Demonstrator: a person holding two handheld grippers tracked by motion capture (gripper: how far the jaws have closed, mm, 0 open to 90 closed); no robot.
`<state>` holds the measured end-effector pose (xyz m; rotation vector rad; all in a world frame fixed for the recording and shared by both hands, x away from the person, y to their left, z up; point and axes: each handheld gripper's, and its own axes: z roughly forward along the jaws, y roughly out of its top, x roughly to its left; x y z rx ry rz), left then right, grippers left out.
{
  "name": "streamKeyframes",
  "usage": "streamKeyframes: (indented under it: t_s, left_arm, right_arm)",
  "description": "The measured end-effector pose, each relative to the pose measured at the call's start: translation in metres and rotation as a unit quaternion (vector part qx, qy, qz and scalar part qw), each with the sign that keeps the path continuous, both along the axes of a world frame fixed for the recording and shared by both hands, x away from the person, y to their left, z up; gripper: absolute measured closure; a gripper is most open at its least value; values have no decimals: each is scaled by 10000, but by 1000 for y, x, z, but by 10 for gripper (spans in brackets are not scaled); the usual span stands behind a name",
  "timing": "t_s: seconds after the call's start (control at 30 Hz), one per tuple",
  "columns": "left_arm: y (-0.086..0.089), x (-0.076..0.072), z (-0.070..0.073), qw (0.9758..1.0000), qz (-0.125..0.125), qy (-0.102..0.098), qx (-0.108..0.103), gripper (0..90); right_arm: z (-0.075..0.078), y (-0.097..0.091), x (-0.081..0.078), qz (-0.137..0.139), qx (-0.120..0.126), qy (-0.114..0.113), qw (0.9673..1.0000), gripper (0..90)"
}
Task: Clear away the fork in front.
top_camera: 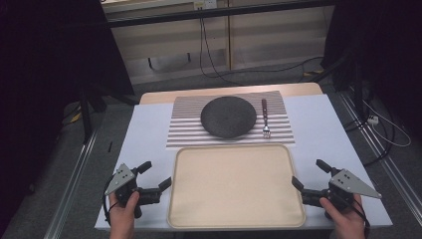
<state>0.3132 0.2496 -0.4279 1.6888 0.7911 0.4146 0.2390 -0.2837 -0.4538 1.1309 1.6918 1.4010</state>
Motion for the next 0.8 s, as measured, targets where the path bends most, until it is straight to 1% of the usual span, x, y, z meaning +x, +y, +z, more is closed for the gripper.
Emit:
streamKeyframes:
  t_s: [0.23, 0.27, 0.3, 0.33, 0.43, 0.5, 0.57, 0.6, 0.7, 0.73, 0.8]
  left_arm:
    - [-2, 3, -1, 10000, -68, 11, -4, 30]
    - [-3, 3, -1, 10000, -89, 12, -6, 30]
    - [-3, 4, -1, 10000, -93, 4, -13, 30]
    - [-3, 4, -1, 9999, -119, 10, 34, 30]
    - [-3, 3, -1, 9999, -99, 31, 38, 30]
    - [-3, 3, 1, 10000, -59, -34, 42, 30]
    - [-3, 3, 2, 10000, -58, -31, 38, 30]
    - [-4, 3, 1, 10000, -43, -35, -14, 30]
    - [-5, 4, 0, 10000, -52, -7, -4, 30]
    - [-6, 5, 0, 10000, -46, -16, -38, 30]
    - [-5, 6, 1, 10000, -28, -14, 9, 30]
  right_arm:
    - [1, 0, 2, 7, -46, 2, 10000, 16]
    - [0, -1, 3, -4, -88, 22, 10000, 16]
    - [0, -1, 3, -4, -88, 22, 10000, 16]
    - [0, -1, 4, 11, -78, 59, 10000, 17]
    - [2, -3, 6, -38, -50, 68, 10000, 17]
    - [4, -5, 8, -53, -115, 50, 9999, 17]
    - [6, -7, 11, -94, -160, 56, 9998, 16]
    - [7, -8, 11, -95, -178, 68, 9998, 17]
    - [9, -10, 15, -116, -220, 125, 9996, 17]
    - [9, -10, 17, -140, -246, 152, 9995, 17]
    - [11, -11, 22, -164, -308, 187, 9992, 18]
